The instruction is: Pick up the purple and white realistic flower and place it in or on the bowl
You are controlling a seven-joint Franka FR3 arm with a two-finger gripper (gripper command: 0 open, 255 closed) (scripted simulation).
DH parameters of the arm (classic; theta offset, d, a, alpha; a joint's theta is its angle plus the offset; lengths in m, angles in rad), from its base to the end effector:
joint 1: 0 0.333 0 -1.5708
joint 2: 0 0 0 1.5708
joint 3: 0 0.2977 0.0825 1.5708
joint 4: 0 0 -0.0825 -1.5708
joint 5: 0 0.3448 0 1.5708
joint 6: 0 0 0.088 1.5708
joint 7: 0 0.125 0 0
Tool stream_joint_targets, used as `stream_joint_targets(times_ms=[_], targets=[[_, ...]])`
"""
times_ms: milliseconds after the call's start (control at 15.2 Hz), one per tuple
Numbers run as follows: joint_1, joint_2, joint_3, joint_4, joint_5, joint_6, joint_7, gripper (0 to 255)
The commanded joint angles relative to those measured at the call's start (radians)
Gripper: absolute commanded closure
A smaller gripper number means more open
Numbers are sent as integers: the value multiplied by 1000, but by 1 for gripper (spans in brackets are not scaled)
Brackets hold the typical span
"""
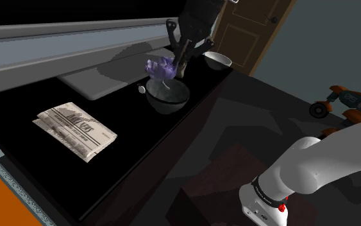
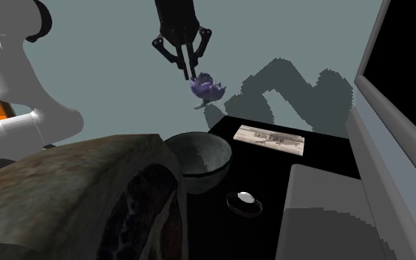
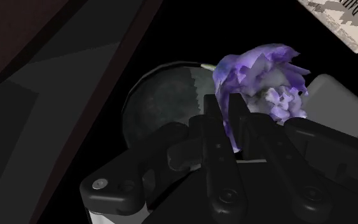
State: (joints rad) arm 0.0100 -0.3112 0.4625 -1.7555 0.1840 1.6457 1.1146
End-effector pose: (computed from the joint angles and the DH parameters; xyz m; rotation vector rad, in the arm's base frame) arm 0.3672 0.2509 0.6447 -2.8304 0.9504 -0.1292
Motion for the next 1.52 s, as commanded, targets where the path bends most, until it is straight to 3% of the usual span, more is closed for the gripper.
stream_joint_targets(times_ms=[0, 198, 1452], targets=[[-16, -2, -40, 14, -1, -24, -54, 255], [-37, -1, -92, 28, -4, -46, -122, 255], [-23, -71, -84, -294, 28, 206, -159, 255]])
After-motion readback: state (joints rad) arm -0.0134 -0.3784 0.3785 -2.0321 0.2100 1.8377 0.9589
